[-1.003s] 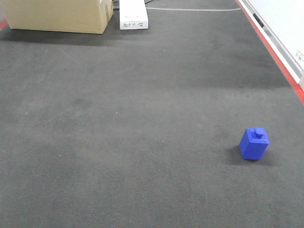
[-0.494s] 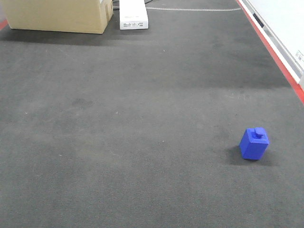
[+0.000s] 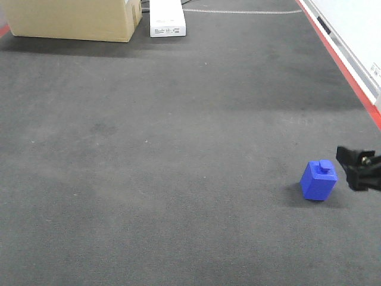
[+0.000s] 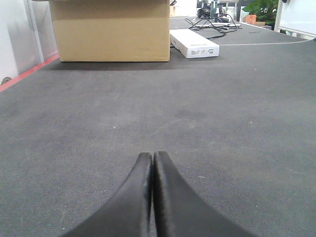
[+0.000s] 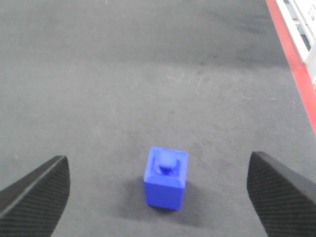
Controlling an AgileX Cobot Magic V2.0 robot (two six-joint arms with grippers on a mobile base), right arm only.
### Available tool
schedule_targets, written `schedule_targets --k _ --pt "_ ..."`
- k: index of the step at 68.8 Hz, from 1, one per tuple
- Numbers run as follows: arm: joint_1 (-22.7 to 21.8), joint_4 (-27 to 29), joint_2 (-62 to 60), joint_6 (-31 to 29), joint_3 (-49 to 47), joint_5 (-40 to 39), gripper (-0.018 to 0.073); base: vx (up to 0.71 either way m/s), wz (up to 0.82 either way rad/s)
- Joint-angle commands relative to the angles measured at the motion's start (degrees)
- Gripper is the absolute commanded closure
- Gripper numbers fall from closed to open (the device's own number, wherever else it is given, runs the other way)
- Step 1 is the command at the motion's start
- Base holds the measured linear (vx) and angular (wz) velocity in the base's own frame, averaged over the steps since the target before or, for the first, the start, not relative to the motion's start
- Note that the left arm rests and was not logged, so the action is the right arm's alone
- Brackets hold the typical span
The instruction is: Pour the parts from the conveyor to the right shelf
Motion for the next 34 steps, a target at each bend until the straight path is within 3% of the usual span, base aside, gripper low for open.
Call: schedule_targets --k 1,20,34 --pt "-0.21 1.57 1.08 -0.74 -3.92 -2.46 -0.0139 0.00 0.00" --pt "-0.21 1.32 12.86 3.32 -18.74 14.08 -0.0088 0.00 0.00" --pt "-0.21 -5.36 23.98 7.39 -30.92 28.23 -0.0083 0.00 0.00"
